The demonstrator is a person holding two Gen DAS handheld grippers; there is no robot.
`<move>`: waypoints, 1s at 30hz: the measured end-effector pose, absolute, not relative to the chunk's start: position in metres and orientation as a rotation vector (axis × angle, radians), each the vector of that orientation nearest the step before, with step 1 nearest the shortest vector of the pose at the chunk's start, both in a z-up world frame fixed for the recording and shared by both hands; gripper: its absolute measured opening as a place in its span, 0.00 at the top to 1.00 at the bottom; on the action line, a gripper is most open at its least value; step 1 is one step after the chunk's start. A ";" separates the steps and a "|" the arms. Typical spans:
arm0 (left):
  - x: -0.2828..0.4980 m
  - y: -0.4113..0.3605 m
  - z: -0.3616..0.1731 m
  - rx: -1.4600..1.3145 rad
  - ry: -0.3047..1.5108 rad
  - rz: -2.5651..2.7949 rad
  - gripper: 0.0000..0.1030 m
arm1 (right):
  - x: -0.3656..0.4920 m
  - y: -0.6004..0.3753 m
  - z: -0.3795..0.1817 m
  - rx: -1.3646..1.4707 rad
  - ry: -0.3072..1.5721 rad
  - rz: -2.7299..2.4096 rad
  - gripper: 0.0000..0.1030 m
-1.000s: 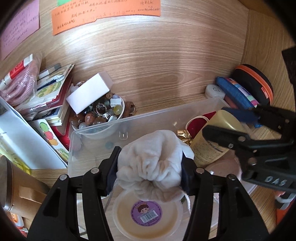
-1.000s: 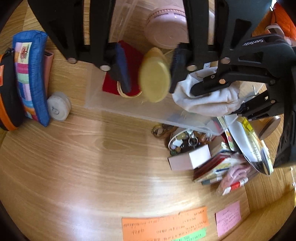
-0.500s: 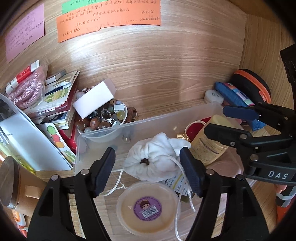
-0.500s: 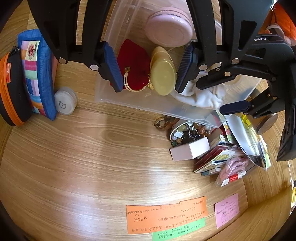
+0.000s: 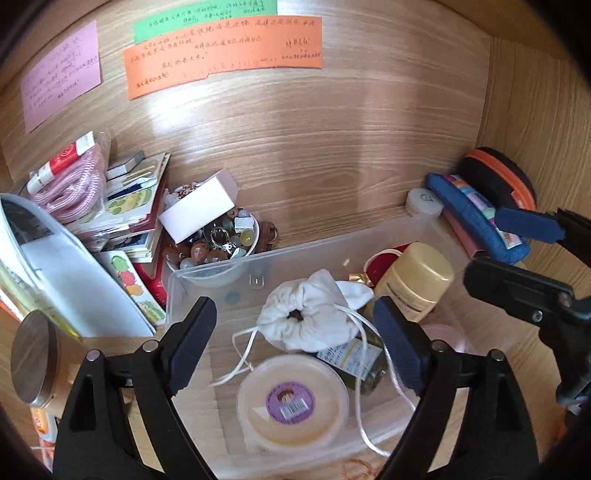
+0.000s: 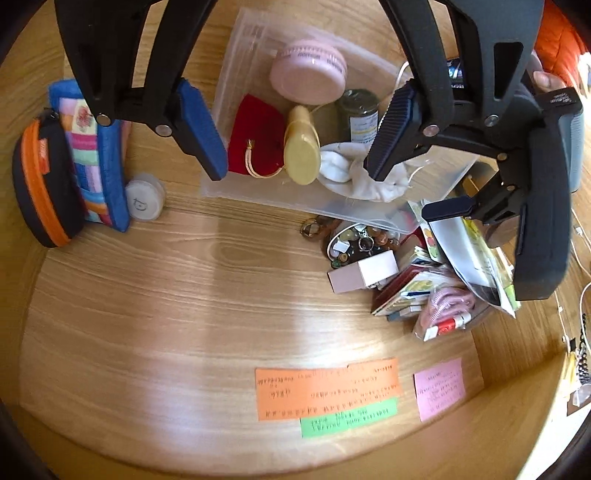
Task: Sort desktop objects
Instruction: 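Open the left tool dropping the bag while the right tool releases the sunscreen into the box, then grasp the blue Max box with the left tool while the right tool grasps the beaded cord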
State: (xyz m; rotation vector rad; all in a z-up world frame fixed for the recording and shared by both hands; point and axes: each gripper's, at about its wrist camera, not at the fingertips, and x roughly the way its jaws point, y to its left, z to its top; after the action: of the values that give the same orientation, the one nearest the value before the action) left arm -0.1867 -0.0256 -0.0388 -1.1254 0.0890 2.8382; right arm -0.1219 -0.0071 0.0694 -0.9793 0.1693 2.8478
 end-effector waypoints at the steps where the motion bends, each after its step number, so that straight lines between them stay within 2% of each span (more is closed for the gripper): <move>1: -0.181 -0.027 -0.034 -1.117 0.074 2.844 0.10 | -0.118 -0.008 0.072 -0.973 0.163 2.846 0.25; 8: -0.143 -0.036 -0.015 -1.069 0.053 2.901 0.06 | -0.086 -0.016 0.081 -0.925 0.176 2.837 0.25; 14: -0.110 -0.044 -0.019 -1.082 0.068 2.931 0.06 | -0.057 -0.028 0.073 -0.917 0.190 2.813 0.25; 30: -0.058 -0.062 -0.101 -1.342 0.061 2.866 0.05 | -0.010 -0.074 0.003 -1.088 0.243 2.832 0.25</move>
State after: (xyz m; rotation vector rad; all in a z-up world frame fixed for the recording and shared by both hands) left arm -0.0579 -0.0616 -0.1006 -1.3421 0.0613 2.8659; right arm -0.0101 -0.0744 0.0035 -1.0881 0.2428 2.8317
